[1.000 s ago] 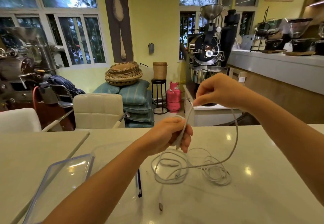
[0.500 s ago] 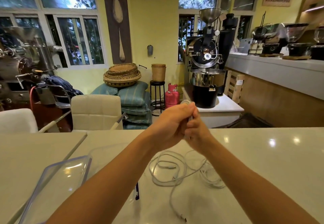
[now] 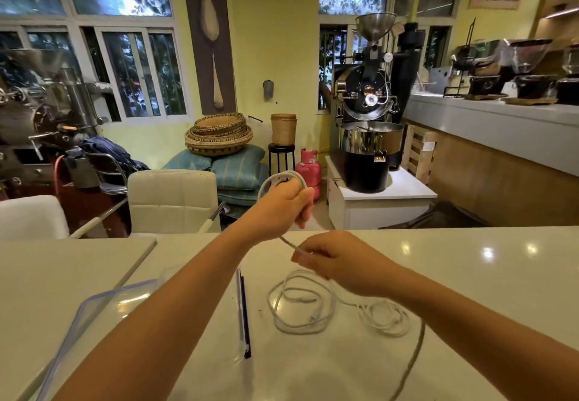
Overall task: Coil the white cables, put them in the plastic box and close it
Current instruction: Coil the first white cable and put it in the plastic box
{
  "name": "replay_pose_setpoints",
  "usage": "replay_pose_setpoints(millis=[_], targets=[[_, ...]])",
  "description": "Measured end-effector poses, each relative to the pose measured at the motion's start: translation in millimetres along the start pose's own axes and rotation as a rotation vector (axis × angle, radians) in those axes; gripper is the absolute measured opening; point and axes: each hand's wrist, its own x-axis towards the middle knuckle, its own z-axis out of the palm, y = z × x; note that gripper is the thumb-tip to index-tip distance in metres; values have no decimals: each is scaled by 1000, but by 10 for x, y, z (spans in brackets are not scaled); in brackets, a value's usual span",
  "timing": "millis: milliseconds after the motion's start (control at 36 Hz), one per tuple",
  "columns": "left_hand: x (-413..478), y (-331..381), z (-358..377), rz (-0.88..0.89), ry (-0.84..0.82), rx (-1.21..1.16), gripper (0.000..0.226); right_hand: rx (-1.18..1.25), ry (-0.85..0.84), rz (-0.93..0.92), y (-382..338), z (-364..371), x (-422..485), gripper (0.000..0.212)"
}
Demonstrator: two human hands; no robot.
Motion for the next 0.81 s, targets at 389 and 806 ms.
replay_pose_setpoints(millis=[389,806], targets=[[-219,-72,191,-36,-409,-383,38,-492,38,-168,-49,-890,54,17],[-274,304,191,124,-485,-887,37,557,321,-138,436,-558,224,19]])
